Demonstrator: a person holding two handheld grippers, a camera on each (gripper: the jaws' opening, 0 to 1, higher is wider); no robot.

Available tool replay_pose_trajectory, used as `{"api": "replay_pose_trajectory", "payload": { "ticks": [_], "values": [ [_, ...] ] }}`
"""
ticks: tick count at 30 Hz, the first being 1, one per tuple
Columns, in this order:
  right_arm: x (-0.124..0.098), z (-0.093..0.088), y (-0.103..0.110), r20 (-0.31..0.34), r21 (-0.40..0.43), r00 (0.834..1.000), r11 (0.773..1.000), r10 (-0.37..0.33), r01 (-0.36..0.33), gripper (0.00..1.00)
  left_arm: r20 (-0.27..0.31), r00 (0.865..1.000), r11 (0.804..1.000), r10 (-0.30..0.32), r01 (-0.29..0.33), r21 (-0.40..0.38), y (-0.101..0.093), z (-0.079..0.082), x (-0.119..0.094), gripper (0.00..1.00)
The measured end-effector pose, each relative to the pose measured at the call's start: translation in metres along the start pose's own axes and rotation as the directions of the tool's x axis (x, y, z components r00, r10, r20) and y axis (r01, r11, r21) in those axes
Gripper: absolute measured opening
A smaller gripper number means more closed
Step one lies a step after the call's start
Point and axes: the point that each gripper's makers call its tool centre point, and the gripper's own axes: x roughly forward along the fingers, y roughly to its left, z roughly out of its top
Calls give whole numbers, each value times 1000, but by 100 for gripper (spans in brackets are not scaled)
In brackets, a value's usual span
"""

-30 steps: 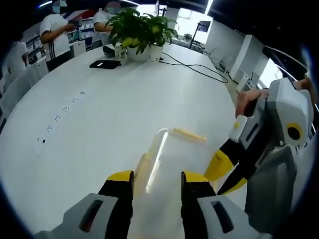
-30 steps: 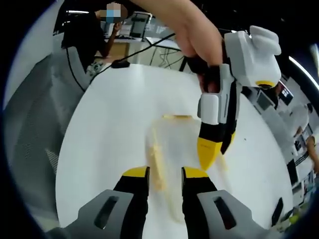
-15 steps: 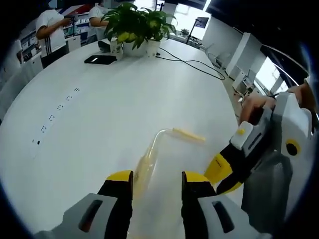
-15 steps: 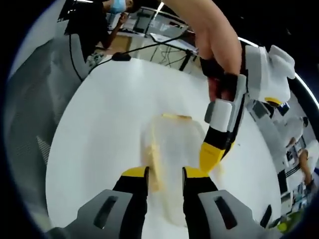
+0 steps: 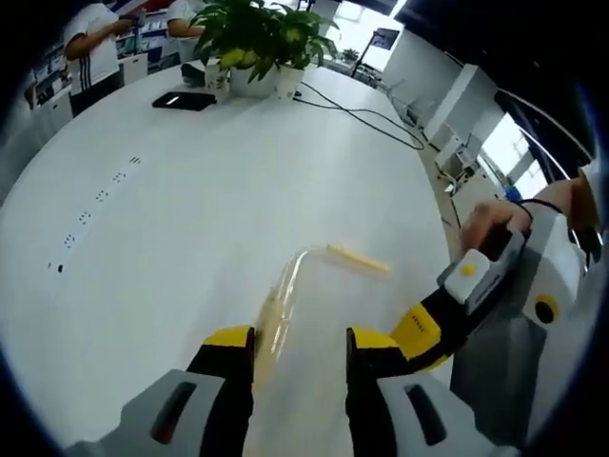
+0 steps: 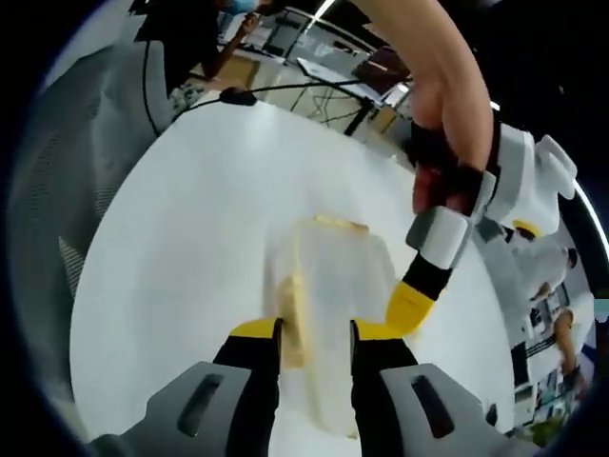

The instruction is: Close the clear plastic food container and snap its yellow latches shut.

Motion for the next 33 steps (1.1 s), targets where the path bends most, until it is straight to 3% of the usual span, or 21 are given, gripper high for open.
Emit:
{"api": "replay_pose_trajectory", "payload": {
  "ticks": [17,20,33],
  "values": [
    [0,-3,-6,-27,4,999,1000,-21,21,25,-63,998,1000,-14,13,-16,2,5,3,32],
    [1,-5,-10,-41,12,999,999,-33,34,25,-59,998,1000,8,-8,-6,5,6,1,32],
    [2,-6,-11,-46,20,999,999,-29,29,25,-84,996,1000,0,-3,-27,4,5,1,30]
  ]
}}
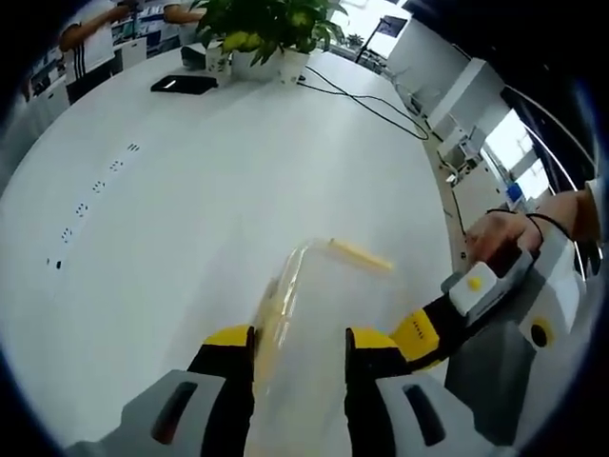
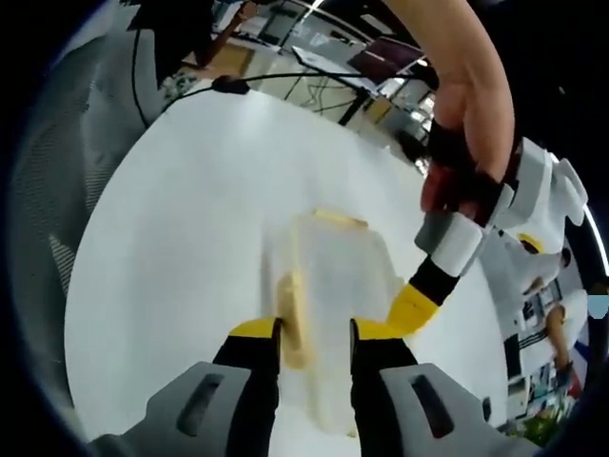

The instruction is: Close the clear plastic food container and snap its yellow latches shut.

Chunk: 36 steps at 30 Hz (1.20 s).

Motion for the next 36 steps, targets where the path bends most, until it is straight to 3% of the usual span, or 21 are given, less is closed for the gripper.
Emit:
{"api": "replay_pose_trajectory", "payload": {
  "ticks": [15,16,27,32,36],
  "values": [
    [2,0,0,-12,-8,1000,1000,2,-2,23,-4,1000,999,21,-21,-31,4,0,1,28],
    [2,0,0,-12,-7,1000,1000,3,-3,23,1,1000,998,28,-28,-64,6,1,1,27],
    [3,0,-1,-15,1,1000,1000,16,-16,21,-7,999,999,45,-45,-28,6,2,2,25],
    [3,-1,-2,-17,10,1000,1000,22,-21,21,-10,997,997,77,-77,26,4,4,2,23],
    [3,-1,-2,-18,13,999,999,30,-29,21,-7,996,996,93,-93,17,12,8,-1,17]
  ]
}}
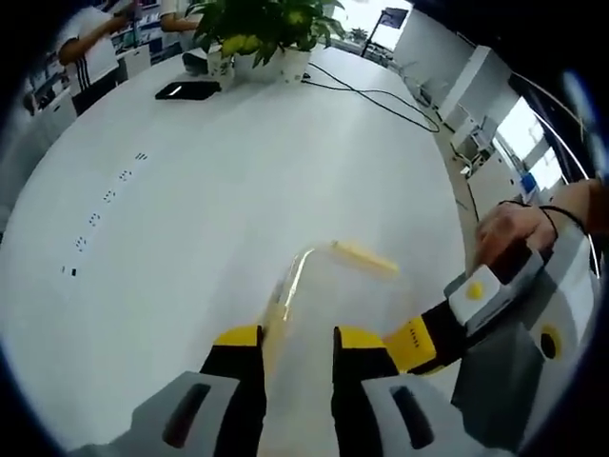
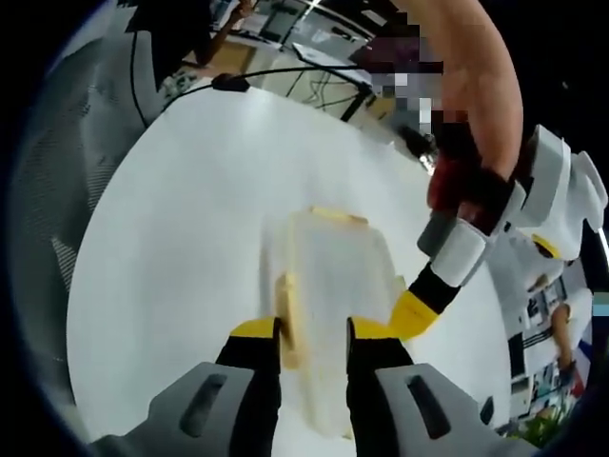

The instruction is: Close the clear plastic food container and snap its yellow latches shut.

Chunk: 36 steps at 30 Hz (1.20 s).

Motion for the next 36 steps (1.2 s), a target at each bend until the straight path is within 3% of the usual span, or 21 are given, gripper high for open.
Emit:
{"api": "replay_pose_trajectory", "payload": {
  "ticks": [7,15,24,36],
  "values": [
    [-1,0,1,-3,-9,1000,1000,0,0,22,-18,999,1000,-31,31,-7,-2,-2,0,19],
    [-1,1,1,-8,-9,1000,1000,3,-3,22,-105,990,990,-97,107,91,-8,-5,0,22],
    [2,1,-4,-28,-13,1000,1000,-2,2,22,-148,983,990,-107,120,80,-8,-11,0,32],
    [2,1,-2,-37,-44,999,999,-4,2,21,-223,969,991,-107,123,58,-15,-13,3,34]
  ]
}}
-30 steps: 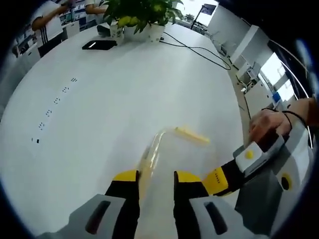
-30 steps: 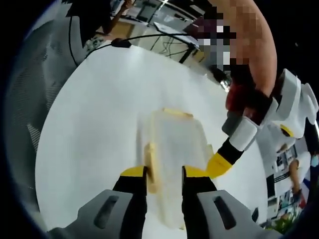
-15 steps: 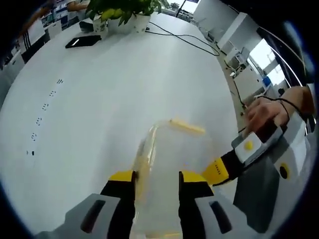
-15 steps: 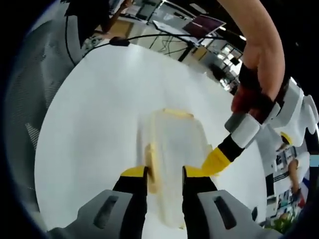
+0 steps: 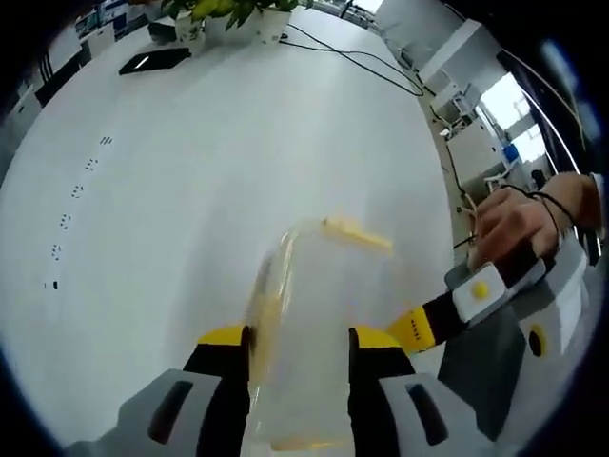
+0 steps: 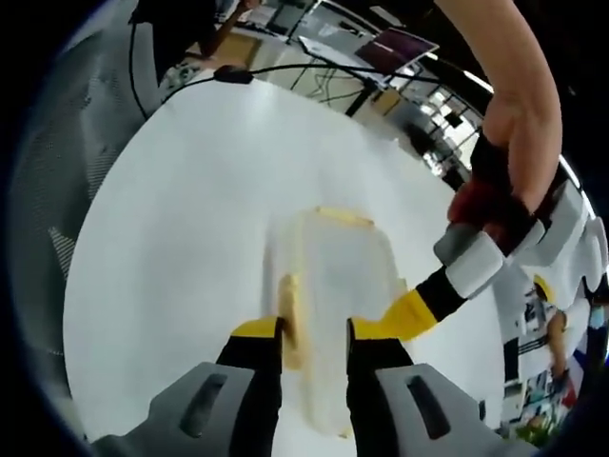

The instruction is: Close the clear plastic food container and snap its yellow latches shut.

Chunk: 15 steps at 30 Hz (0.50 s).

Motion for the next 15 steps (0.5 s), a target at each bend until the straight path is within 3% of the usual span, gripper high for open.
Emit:
{"api": "replay_pose_trajectory", "payload": {
  "ticks": [3,6,7,8,15],
  "values": [
    [1,-1,0,-14,-20,1000,1000,-7,6,21,-9,999,999,-32,32,-38,-6,-4,2,35],
    [1,-1,-1,-21,-18,1000,1000,-10,10,20,-18,1000,1000,-24,24,-15,-5,-3,3,37],
    [2,-8,-7,-68,-31,997,999,-40,38,19,-19,999,1000,-26,26,-13,-6,-3,3,37],
    [6,-4,1,-40,-71,999,997,-12,9,19,-23,1000,1000,-22,21,-12,-6,-3,3,37],
    [1,-1,-5,-37,-57,999,998,-24,22,20,-18,1000,1000,-25,25,-13,5,0,2,37]
  ]
}}
